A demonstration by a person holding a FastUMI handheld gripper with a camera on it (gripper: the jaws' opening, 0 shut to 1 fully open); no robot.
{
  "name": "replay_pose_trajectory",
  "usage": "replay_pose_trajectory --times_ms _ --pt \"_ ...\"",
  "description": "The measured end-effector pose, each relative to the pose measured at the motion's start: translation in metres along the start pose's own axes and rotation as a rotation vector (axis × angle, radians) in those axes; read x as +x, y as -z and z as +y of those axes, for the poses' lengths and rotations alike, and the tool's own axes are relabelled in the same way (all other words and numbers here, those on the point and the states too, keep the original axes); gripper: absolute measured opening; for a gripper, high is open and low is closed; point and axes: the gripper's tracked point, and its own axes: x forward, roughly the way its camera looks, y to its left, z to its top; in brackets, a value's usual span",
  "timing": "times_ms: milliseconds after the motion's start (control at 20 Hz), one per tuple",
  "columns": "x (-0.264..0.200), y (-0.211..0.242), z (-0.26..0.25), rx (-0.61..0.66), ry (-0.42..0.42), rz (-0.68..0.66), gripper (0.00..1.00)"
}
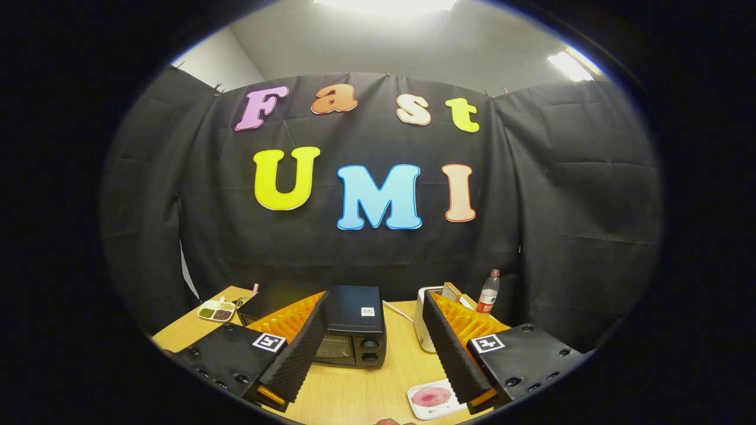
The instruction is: Open the toaster oven, put the food inside, and close the toaster oven door.
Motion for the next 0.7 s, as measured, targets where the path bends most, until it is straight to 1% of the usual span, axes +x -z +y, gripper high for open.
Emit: replay_pose_trajectory --times_ms 300,500,700 --pt "0.003 0.005 0.015 0.001 -0.025 0.016 0.98" --pt "0.013 0.007 0.030 -0.025 -0.047 0.028 0.98" --pt "0.026 0.013 0.046 -0.013 -0.060 0.056 0.98"
